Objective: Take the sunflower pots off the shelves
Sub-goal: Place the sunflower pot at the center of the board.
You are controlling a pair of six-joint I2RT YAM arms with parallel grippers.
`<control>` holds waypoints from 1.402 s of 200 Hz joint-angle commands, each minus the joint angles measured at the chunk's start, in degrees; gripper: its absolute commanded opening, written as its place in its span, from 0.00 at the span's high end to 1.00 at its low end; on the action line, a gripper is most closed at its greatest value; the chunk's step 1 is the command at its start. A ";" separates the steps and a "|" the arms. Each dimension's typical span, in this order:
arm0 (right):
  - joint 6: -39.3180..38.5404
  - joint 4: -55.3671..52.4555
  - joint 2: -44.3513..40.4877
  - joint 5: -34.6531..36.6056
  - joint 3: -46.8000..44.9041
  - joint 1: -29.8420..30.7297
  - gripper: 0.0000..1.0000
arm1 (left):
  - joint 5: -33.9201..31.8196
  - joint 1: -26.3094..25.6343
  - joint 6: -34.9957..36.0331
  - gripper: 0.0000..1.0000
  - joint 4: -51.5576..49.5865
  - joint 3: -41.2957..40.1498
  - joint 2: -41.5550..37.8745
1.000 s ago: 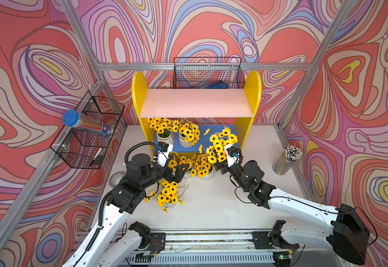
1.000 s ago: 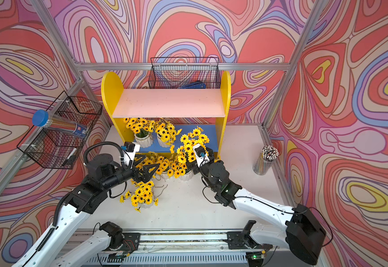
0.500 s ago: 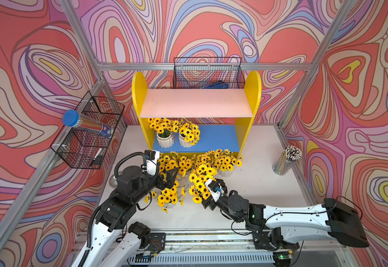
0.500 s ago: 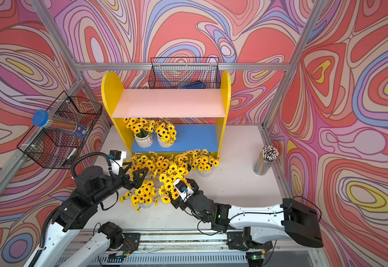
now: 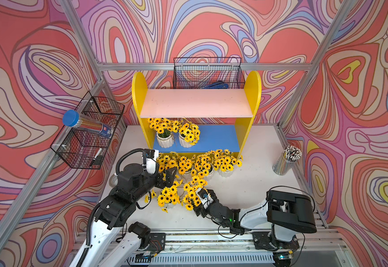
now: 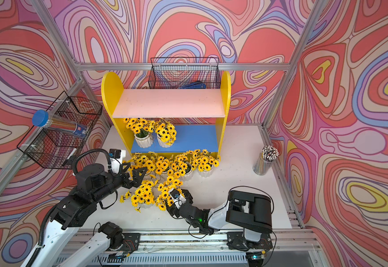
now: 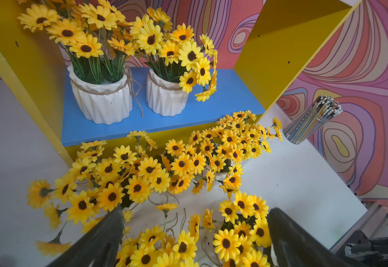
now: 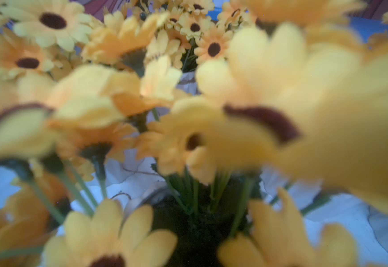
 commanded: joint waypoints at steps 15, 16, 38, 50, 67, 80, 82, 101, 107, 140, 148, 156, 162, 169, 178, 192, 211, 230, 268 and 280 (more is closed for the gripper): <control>1.76 9.74 2.78 0.06 0.80 0.27 1.00 | -0.03 -0.25 -2.37 0.02 1.05 1.58 0.88; 1.76 9.99 3.04 0.06 0.71 0.32 1.00 | -0.07 -0.25 -2.43 0.02 1.02 1.60 0.95; 1.88 12.87 4.86 0.94 -0.49 0.27 1.00 | -0.08 -0.27 -3.52 0.02 2.14 1.01 1.96; 2.21 13.72 5.73 0.65 -0.74 0.30 1.00 | 0.07 -0.25 -3.90 0.03 2.45 1.04 2.50; 2.58 14.23 7.97 0.07 -0.48 0.27 1.00 | -0.20 -0.26 -4.42 0.03 3.29 0.35 2.55; 3.49 16.55 9.93 -0.28 -0.77 0.28 1.00 | -0.32 -0.33 -4.77 0.03 4.03 -0.33 2.06; 3.56 16.62 10.21 -0.33 -0.74 0.30 1.00 | -0.31 -0.27 -4.82 0.03 4.10 -0.40 1.96; 3.43 16.99 13.27 -0.26 0.66 0.30 1.00 | -0.83 -0.25 -4.80 0.03 4.09 -0.91 1.09; 2.95 17.85 14.43 -0.41 1.16 0.32 1.00 | -1.05 -0.26 -4.55 0.03 3.94 -0.89 0.89; -0.52 17.01 19.19 -0.30 6.00 -0.03 1.00 | -2.29 -0.26 -3.25 0.02 2.91 -0.94 -0.03; -1.69 17.19 19.90 -0.32 6.77 -0.53 1.00 | -2.35 -0.26 -3.20 0.02 2.87 -0.99 -0.02; -2.04 16.24 20.26 -0.88 7.48 -1.26 1.00 | -2.35 -0.26 -3.12 0.03 2.84 -1.08 -0.03; -2.05 15.51 20.58 -1.32 7.91 -2.01 1.00 | -2.31 -0.26 -3.11 0.02 3.04 -1.27 -0.19; -2.05 15.39 20.89 -1.83 8.16 -2.60 1.00 | -2.47 -0.25 -3.11 0.03 3.29 -1.54 -0.42; -2.27 15.53 21.14 -2.24 8.09 -3.19 1.00 | -2.50 -0.25 -3.12 0.02 3.60 -1.90 -0.77; -2.33 13.47 21.22 -2.88 8.91 -3.92 1.00 | -2.50 -0.29 -2.89 0.02 3.65 -2.06 -1.29; -1.32 12.22 22.39 -4.62 10.12 -4.60 1.00 | -3.14 -0.27 -2.16 0.02 3.72 -2.33 -1.92; -0.97 9.70 23.04 -5.87 12.28 -4.61 1.00 | -3.34 -0.30 -1.66 0.01 3.89 -2.39 -2.18; -0.25 9.91 22.84 -5.03 12.68 -4.65 0.96 | -3.12 -0.30 -0.83 0.01 4.02 -1.72 -1.29; 1.40 9.84 21.04 -4.60 11.18 -4.64 0.89 | -2.58 -0.32 -0.83 0.01 4.26 -1.46 -1.09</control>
